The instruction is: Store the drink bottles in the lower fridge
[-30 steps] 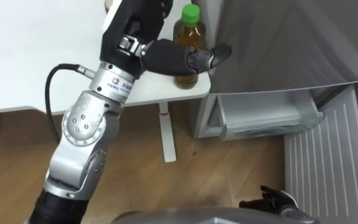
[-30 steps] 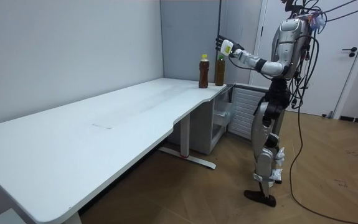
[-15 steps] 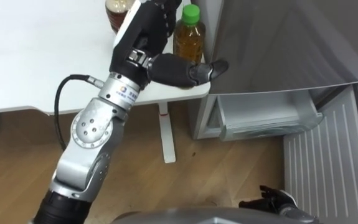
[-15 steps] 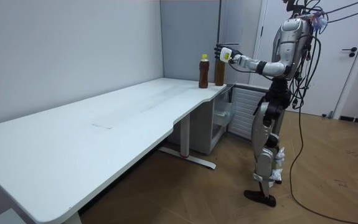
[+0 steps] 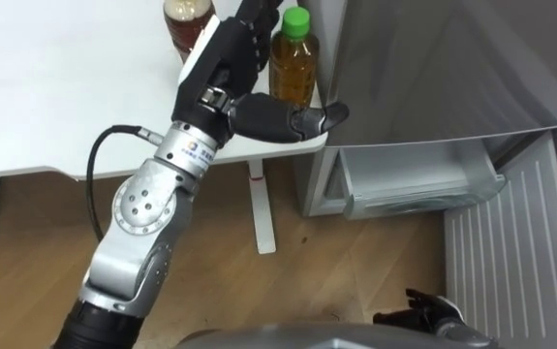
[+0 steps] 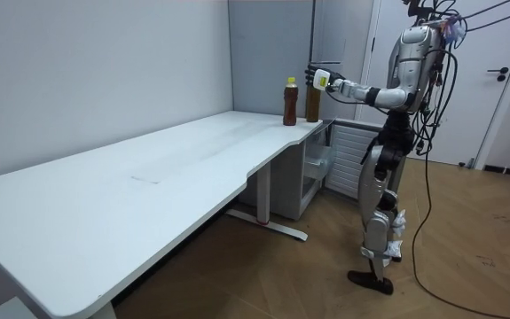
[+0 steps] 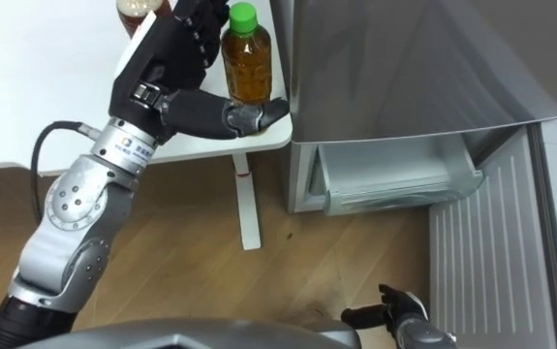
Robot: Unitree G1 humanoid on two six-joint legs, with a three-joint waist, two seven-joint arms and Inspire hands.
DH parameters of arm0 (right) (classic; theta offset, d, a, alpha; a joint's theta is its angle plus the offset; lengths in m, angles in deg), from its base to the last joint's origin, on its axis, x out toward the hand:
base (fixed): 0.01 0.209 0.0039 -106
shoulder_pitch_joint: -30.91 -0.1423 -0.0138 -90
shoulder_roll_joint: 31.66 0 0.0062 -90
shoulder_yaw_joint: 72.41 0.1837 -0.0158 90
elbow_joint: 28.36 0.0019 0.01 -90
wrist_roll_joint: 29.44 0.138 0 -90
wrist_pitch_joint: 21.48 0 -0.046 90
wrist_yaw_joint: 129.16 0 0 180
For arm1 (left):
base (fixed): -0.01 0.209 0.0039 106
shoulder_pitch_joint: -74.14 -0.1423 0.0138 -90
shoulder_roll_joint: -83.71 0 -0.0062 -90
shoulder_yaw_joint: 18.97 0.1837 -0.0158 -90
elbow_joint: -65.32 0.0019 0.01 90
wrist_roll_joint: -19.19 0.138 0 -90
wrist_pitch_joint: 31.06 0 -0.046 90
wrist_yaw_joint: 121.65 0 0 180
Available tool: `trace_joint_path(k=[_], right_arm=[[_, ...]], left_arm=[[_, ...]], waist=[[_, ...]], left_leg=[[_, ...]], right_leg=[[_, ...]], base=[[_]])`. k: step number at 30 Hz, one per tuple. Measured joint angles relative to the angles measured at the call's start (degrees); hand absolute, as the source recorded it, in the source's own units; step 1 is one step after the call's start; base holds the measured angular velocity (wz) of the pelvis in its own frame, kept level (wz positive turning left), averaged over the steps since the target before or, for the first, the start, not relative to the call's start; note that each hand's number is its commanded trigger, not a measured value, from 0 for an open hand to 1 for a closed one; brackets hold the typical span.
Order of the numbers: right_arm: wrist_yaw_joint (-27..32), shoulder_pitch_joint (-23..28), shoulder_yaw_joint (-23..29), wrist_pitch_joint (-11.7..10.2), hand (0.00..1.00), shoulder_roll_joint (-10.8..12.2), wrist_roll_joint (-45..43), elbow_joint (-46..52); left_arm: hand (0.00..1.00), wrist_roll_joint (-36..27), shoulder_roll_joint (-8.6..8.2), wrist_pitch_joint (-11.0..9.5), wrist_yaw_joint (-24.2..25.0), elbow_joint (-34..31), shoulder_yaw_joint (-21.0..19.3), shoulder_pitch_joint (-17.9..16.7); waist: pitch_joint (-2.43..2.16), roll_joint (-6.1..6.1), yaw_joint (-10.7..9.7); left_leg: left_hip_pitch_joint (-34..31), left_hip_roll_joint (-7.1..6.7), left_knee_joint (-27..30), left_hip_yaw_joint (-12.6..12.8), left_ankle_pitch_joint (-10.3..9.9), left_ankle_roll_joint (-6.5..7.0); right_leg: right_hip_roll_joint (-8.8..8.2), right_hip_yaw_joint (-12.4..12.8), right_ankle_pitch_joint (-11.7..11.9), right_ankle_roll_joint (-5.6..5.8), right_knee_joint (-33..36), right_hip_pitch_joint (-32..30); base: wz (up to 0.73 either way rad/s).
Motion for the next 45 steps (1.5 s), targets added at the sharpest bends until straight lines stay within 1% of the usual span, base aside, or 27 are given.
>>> trace_joint_path(k=[5, 7, 9, 11, 15, 20, 25, 27, 32, 35, 40, 45], right_arm=[[-0.07, -0.07, 0.08, 0.34, 0.0, -0.01, -0.37, 0.2], [-0.12, -0.1, 0.06, 1.0, 0.0, -0.05, -0.34, 0.6], [-0.14, 0.01, 0.07, 1.38, 0.0, -0.08, -0.34, 1.23], [-0.14, -0.01, 0.07, 1.87, 0.0, -0.14, -0.37, 1.76], [-0.13, 0.0, 0.06, 1.94, 0.0, -0.18, -0.39, 1.95], [-0.12, 0.03, -0.01, 1.94, 0.0, -0.17, -0.41, 2.35], [-0.11, 0.08, -0.06, 1.99, 0.0, -0.17, -0.44, 2.6], [-0.11, 0.08, -0.06, 1.99, 0.0, -0.18, -0.44, 2.65], [-0.09, 0.09, -0.06, 1.97, 0.0, -0.18, -0.47, 2.66], [-0.08, 0.09, -0.04, 1.93, 0.0, -0.16, -0.56, 2.67], [-0.09, 0.07, -0.04, 2.04, 0.0, -0.1, -0.71, 2.72], [0.0, 0.55, -0.08, 2.69, 0.0, -0.11, -0.71, 3.67]], left_arm=[[0.0, -0.01, -0.05, 0.02, 0.03, 1.26, -0.01, -0.01], [0.0, -0.05, -0.11, 0.12, 0.03, 2.95, -0.01, -0.02], [0.0, -0.05, -0.11, 0.82, 0.03, 3.29, -0.02, -0.02], [0.0, -0.05, -0.2, 0.84, 0.03, 3.28, -0.04, -0.01], [0.0, -0.05, -0.8, 0.84, 0.03, 3.28, -0.19, 0.0], [0.0, -0.14, -0.83, 0.84, 0.03, 3.78, -0.27, 0.0], [0.0, -0.13, -1.31, 1.06, 0.02, 6.7, -0.28, 0.04], [0.0, -0.13, -1.33, 1.36, -0.03, 6.76, -0.28, 0.06], [0.0, -0.11, -1.36, 1.36, -0.43, 6.76, -0.3, 0.34], [0.0, -0.09, -1.6, 1.35, -0.52, 6.76, -0.4, 0.71], [0.0, -0.02, -2.45, 1.37, -1.64, 6.77, -1.02, 2.89], [0.0, -0.01, -2.51, 1.43, -2.3, 7.02, -1.03, 3.47]], waist=[[0.02, 0.03, -0.01], [-0.01, 0.1, -0.01], [0.0, 0.11, -0.02], [-0.03, 0.19, -0.08], [-0.02, 0.28, -0.06], [0.01, 0.33, -0.02], [0.05, 0.36, -0.16], [0.07, 0.38, -0.19], [0.07, 0.39, -0.19], [0.13, 0.35, -0.23], [0.26, 0.16, -0.2], [0.39, -0.02, -0.09]], left_leg=[[-0.08, 0.0, 0.0, 0.08, 0.0, 0.0], [-0.08, 0.01, 0.0, 0.15, 0.0, 0.0], [-0.37, 0.02, 0.01, 0.15, 0.0, 0.0], [-0.56, 0.02, 0.02, 0.15, 0.0, 0.0], [-0.57, 0.03, 0.01, 0.14, 0.0, 0.0], [-0.52, 0.02, -0.05, 0.19, 0.0, 0.0], [-0.53, 0.03, -0.04, 0.25, 0.0, 0.0], [-0.53, 0.03, -0.04, 0.25, 0.0, 0.0], [-0.49, 0.02, -0.04, 0.31, 0.0, 0.0], [-0.5, 0.02, -0.04, 0.38, 0.0, 0.0], [-0.47, 0.03, -0.01, 0.41, 0.0, 0.0], [-0.46, 0.04, -0.02, 0.48, 0.0, 0.0]], right_leg=[[0.01, 0.2, 0.0, 0.0, 0.01, -0.19], [0.01, 0.26, 0.0, 0.0, 0.01, -0.21], [0.02, 0.26, 0.0, 0.0, 0.0, -0.46], [0.02, 0.23, 0.0, 0.0, 0.02, -0.63], [0.02, 0.19, 0.0, 0.0, 0.0, -0.62], [0.02, 0.23, 0.0, 0.0, -0.06, -0.61], [0.02, 0.29, 0.01, -0.01, -0.06, -0.59], [0.02, 0.32, 0.01, -0.01, -0.04, -0.59], [0.02, 0.52, 0.01, -0.02, -0.03, -0.59], [0.02, 0.63, 0.01, -0.01, -0.03, -0.65], [0.05, 0.69, 0.01, -0.02, -0.02, -0.65], [0.06, 0.76, 0.01, -0.01, -0.03, -0.69]], base=[[0.0], [0.0], [0.0], [0.0], [0.0], [0.0], [0.0], [0.0], [0.0], [0.0], [0.0], [0.0]])
